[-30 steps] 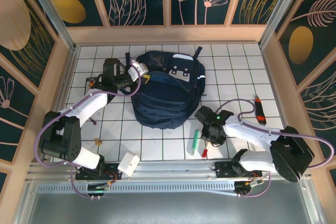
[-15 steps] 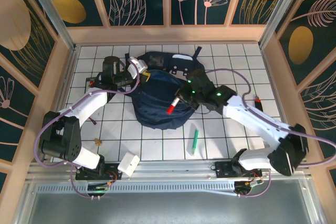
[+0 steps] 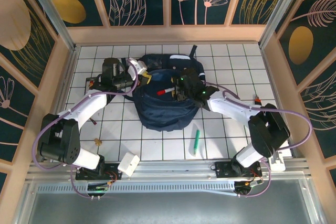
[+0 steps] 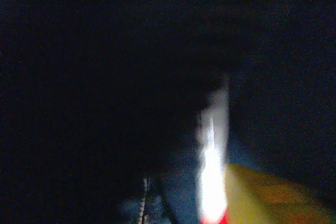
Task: Pack the student bag
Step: Place the pen in the student bag, then pick up a pen from the bottom-center of the table.
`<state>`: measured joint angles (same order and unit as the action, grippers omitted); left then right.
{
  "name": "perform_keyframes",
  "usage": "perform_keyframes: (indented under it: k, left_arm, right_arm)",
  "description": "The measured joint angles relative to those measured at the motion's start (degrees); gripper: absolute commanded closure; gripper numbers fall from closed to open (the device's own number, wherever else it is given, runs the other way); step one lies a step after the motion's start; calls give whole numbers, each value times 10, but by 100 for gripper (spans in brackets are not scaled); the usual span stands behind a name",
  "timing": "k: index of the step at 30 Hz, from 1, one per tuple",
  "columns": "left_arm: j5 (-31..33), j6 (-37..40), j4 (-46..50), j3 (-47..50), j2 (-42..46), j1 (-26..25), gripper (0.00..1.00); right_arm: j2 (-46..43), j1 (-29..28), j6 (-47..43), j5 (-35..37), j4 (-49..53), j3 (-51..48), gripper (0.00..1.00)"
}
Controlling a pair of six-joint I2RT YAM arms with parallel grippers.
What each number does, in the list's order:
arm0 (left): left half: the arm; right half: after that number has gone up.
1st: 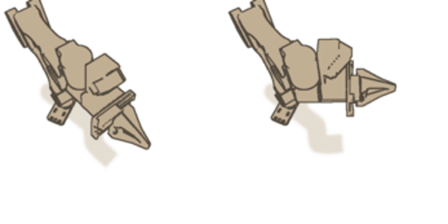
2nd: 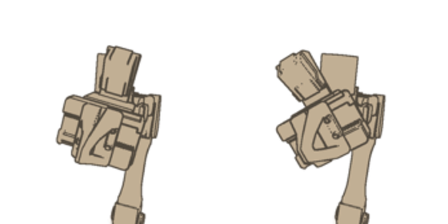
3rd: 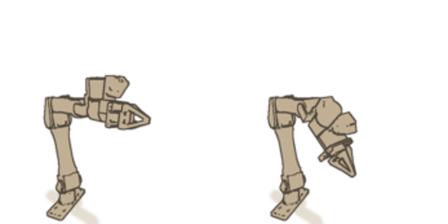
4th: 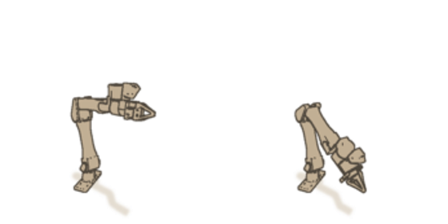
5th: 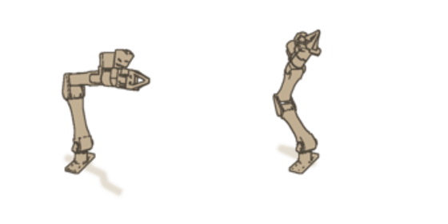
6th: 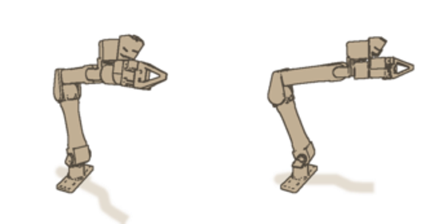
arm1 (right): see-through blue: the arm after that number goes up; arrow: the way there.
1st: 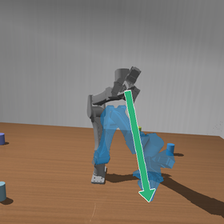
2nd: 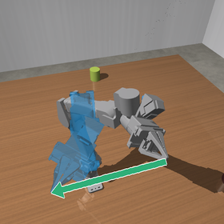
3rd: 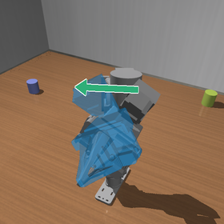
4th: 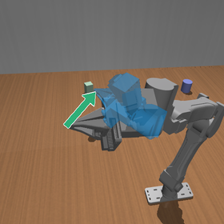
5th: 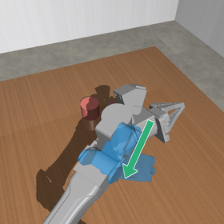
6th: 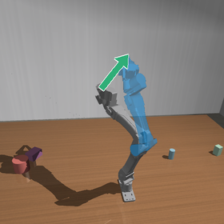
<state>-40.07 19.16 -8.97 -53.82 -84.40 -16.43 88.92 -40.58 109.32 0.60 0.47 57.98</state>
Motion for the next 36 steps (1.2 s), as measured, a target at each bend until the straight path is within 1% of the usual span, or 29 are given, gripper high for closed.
perform_keyframes:
  k: [2, 5, 8, 11, 13, 15, 17, 18, 20, 23, 24, 25, 27, 29, 31, 33, 34, 35, 36]
  left_arm:
    - [0, -1, 0, 0, 1, -1, 100]
    - [0, -4, 0, 0, 2, -1, 100]
    - [-11, -14, 2, 0, 8, -8, 100]
    - [-17, -25, 0, 0, 12, -17, 100]
    - [-12, -34, -3, 1, 12, -14, 100]
    - [-3, -45, -14, 2, 12, -8, 100]
    - [7, -55, -22, 4, 12, -7, 100]
    - [12, -61, -28, 6, 12, -7, 100]
    - [22, -73, -39, 11, 12, -7, 100]
    - [44, -95, -51, 16, 11, -7, 100]
    - [49, -102, -56, 18, 11, -7, 100]
    - [54, -107, -59, 19, 11, -7, 100]
    - [63, -117, -68, 21, 11, -7, 100]
    - [68, -122, -74, 23, 11, -7, 100]
    - [72, -126, -76, 25, 11, -7, 100]
    - [74, -129, -80, 29, 11, -7, 100]
    - [74, -130, -80, 31, 11, -7, 100]
    - [75, -131, -80, 32, 11, -7, 100]
    - [76, -132, -82, 33, 11, -7, 100]
  right_arm:
    - [-1, 1, -23, -1, 9, 4, 25]
    - [-31, -8, -86, 3, 72, 11, 24]
    - [-113, -20, -162, 9, 151, -10, 22]
    - [-233, -25, -258, 15, 263, -61, 23]
    - [-285, -34, -306, 28, 325, -93, 23]
    - [-318, -75, -345, 39, 376, -127, 23]
    - [-331, -117, -370, 39, 407, -151, 24]
    - [-338, -133, -377, 39, 417, -160, 27]
    - [-349, -146, -385, 40, 428, -170, 34]
    - [-344, -148, -401, 38, 417, -195, 48]
    - [-329, -148, -411, 37, 410, -205, 55]
    - [-312, -149, -416, 38, 406, -210, 59]
    - [-259, -149, -433, 37, 391, -217, 59]
    - [-219, -149, -446, 37, 379, -218, 57]
    - [-194, -149, -457, 35, 365, -220, 54]
    - [-176, -149, -461, 32, 344, -228, 56]
    - [-171, -149, -461, 30, 333, -234, 59]
    - [-165, -149, -462, 28, 320, -245, 64]
    - [-161, -149, -462, 27, 310, -256, 74]
